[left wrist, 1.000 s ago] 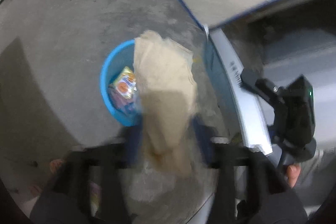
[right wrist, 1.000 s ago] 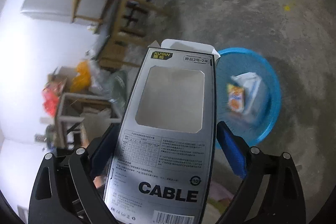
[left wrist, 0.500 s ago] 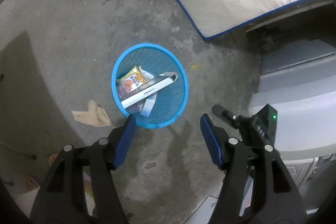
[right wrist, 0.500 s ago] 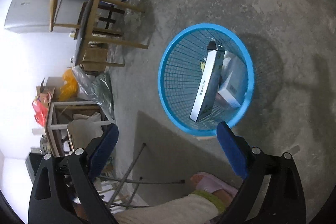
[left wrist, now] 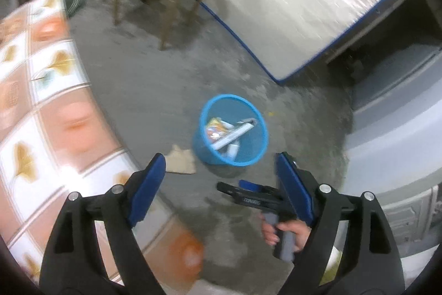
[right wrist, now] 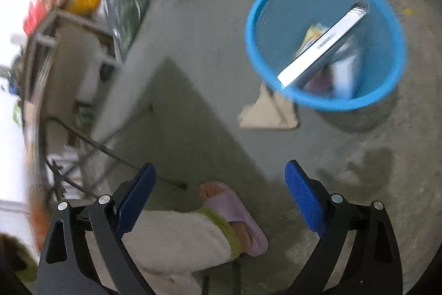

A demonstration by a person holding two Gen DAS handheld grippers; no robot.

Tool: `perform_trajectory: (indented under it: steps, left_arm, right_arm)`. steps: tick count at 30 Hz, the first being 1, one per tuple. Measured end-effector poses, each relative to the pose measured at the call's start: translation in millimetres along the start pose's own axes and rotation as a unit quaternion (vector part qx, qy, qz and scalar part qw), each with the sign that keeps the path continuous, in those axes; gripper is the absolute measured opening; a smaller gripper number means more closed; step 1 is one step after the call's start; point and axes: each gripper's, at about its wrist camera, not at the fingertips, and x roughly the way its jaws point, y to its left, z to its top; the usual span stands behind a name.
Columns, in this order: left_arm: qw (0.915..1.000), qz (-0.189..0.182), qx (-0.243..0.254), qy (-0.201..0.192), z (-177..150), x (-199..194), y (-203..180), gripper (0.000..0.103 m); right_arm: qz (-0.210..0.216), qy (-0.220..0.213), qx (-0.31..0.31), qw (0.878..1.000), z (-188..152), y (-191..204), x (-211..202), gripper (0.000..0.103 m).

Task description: Collect trash

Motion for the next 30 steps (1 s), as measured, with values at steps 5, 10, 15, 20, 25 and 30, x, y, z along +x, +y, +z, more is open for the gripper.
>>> perform_trajectory:
  steps: [5,10,15,20,25,30]
  left_arm:
    - [0.9995,0.015,-0.009,-0.026,-22.3,-39.3,34.8,0.080]
    - [0.9989,0.023,-0.019,-0.036,-47.8,-67.6,68.9,0.081]
    - [0.9990,0.024,-0.034,-0.017,-63.2,-74.1,92.3,0.081]
    - [0.9986,0.016,-0.048,-0.013,-63.9,-75.0,104.3,0.081]
    - [0.9983,0.024,-0.049,-0.020,-61.8,-78.7,112.6,0.081]
    - [0.9979,0.030,-0.056,-0.014,-63.1,-76.6,120.6,0.081]
  right_arm:
    - [-0.098,0.023,-0.041,0.994,18.4,22.0,101.9,0.092]
    - [-0.176,0.035,-0.087,0.980,40.7,29.7,184.4,0.092]
    - [-0.225,0.055,-0.081,0.969,60.4,9.5,242.2,0.088]
    - [-0.258,0.080,-0.061,0.961,70.6,-14.2,275.2,0.077]
    - [-0.266,0.093,-0.045,0.958,72.3,-31.3,288.0,0.062]
    - [-0.263,0.115,-0.018,0.958,68.8,-45.7,298.0,0.036]
